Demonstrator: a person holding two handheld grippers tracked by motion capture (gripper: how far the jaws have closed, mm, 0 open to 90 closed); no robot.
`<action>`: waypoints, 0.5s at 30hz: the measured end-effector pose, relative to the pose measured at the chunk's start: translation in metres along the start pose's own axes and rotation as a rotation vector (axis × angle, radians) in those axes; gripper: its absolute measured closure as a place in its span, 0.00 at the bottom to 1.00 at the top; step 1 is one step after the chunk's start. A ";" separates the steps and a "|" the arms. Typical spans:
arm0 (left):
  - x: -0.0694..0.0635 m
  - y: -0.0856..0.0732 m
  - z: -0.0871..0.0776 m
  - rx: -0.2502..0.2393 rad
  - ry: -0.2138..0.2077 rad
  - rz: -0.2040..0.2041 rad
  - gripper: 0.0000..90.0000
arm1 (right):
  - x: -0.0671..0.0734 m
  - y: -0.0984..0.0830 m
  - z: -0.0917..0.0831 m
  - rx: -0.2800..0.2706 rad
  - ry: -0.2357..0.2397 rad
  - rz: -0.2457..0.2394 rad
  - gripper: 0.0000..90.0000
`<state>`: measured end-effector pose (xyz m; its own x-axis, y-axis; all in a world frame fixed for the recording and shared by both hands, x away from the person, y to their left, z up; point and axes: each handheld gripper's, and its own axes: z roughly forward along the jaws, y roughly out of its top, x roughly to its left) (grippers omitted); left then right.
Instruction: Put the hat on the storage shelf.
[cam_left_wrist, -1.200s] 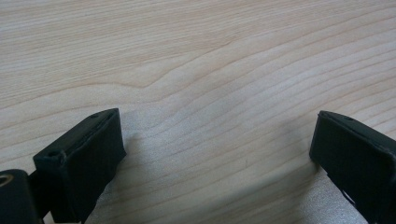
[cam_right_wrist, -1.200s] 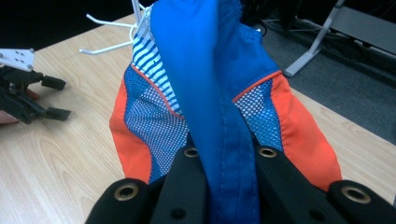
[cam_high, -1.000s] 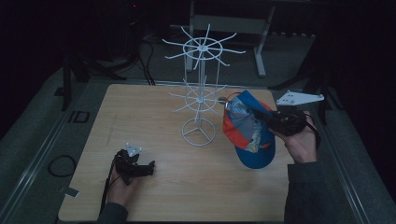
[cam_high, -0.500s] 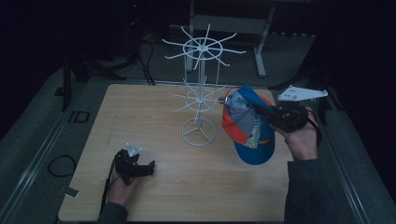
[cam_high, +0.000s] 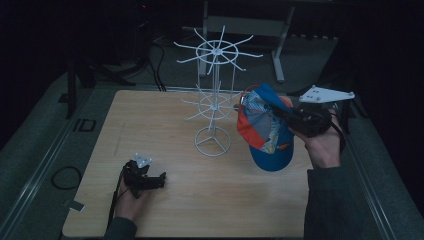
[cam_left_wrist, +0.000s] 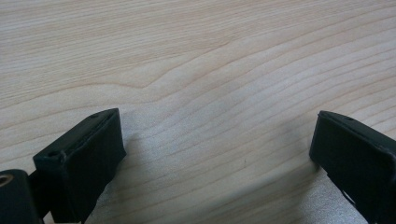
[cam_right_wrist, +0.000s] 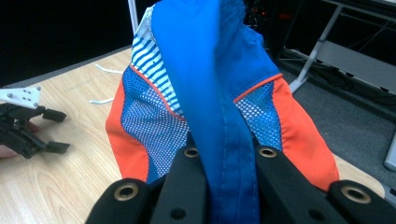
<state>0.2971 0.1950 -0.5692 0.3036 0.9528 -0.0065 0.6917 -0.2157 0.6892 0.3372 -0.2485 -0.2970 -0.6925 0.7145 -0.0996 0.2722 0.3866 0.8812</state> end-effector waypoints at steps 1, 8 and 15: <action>0.000 0.000 0.000 0.000 0.000 0.000 0.04 | 0.000 0.001 -0.001 -0.002 0.000 0.002 0.98; 0.000 0.000 0.000 0.000 0.000 0.001 0.04 | 0.000 0.004 -0.003 -0.015 -0.007 0.004 0.98; 0.000 0.000 0.000 0.000 0.000 0.000 0.04 | -0.001 0.006 -0.005 -0.032 -0.014 0.005 0.99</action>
<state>0.2971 0.1950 -0.5692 0.3038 0.9527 -0.0060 0.6917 -0.2162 0.6891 0.3359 -0.2498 -0.2895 -0.6817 0.7245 -0.1018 0.2534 0.3644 0.8961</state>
